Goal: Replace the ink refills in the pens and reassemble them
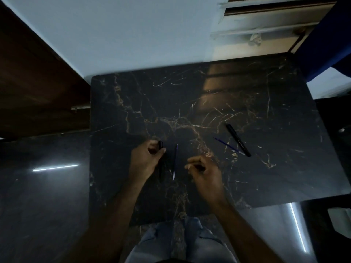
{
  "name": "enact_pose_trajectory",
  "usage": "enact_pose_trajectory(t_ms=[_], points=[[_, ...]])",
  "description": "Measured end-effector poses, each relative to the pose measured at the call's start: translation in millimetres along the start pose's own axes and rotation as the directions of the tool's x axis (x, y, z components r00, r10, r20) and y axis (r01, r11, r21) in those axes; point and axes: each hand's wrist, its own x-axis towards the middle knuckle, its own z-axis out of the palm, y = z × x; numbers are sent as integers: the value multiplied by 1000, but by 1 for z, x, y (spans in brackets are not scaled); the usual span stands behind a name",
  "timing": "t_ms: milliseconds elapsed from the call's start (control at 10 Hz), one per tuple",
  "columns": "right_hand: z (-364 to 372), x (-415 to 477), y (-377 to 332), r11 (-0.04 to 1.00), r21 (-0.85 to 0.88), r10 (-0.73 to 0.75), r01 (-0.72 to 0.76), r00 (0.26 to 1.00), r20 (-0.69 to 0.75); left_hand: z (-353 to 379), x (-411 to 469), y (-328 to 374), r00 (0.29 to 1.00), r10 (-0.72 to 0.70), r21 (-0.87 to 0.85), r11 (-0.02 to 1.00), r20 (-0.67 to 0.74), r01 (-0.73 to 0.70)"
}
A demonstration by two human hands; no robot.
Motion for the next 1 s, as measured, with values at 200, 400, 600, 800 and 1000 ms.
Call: enact_pose_trajectory(t_ms=[200,400,600,800,1000], points=[[-7,8,9,976,-212,-33,40,999,37,22,10,-13,999,-31,82,996,15,30],[-1,4,14,933,-353,-45,64,997,60,27,6,-15,998,28,122,992,-47,-22],[0,-2,19,883,-444,-149,156,988,52,23,0,-13,997,42,92,995,-62,-37],[-6,-10,23,826,-532,-205,186,978,24,21,-8,-19,997,70,57,996,-37,-68],[-15,-16,24,780,-593,-193,199,978,73,22,-17,-22,988,130,-9,991,-79,-131]])
